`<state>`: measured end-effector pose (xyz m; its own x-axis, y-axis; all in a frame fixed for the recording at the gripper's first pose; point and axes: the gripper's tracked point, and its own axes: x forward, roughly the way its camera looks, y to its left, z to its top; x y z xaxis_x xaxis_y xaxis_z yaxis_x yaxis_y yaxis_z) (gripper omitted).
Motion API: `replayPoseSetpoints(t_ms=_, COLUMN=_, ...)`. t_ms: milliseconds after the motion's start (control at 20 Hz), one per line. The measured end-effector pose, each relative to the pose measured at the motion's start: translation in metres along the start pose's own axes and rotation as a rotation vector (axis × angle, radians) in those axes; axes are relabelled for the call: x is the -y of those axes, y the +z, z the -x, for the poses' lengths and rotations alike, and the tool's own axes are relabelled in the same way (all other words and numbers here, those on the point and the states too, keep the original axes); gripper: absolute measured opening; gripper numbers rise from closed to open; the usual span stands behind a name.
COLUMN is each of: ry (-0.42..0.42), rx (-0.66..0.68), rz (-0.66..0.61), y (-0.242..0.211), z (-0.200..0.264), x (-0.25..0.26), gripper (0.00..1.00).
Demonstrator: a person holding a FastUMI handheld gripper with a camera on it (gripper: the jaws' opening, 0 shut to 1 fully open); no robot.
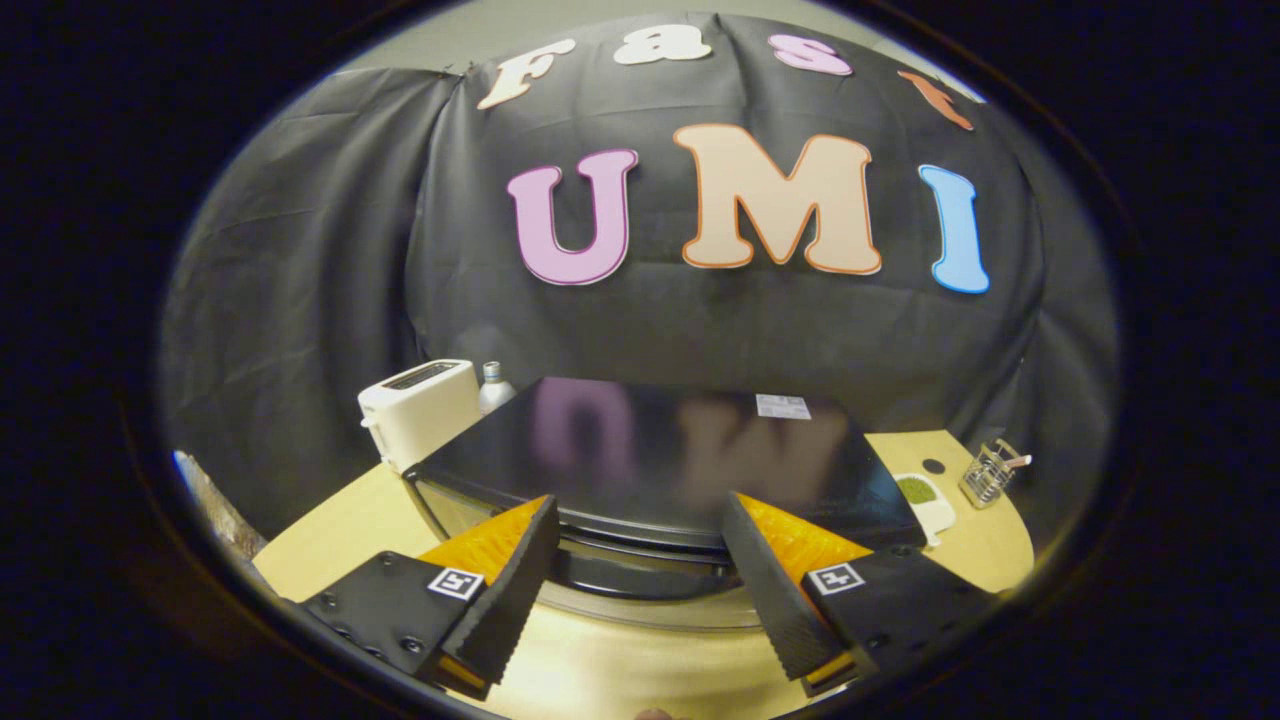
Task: Open the toaster oven, put the food inside, and close the toaster oven door.
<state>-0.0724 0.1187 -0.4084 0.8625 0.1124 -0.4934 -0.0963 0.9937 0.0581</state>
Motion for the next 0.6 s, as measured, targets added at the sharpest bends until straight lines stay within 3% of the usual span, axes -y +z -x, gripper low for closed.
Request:
replayPoseSetpoints(t_ms=200, ry=0.015, rx=-0.035, rz=-0.083, y=-0.018, z=0.023, x=-0.002, gripper=1.00)
replayPoseSetpoints(t_ms=600, ry=0.057, rx=-0.163, rz=-0.011, y=-0.087, z=0.082, x=-0.018, gripper=1.00)
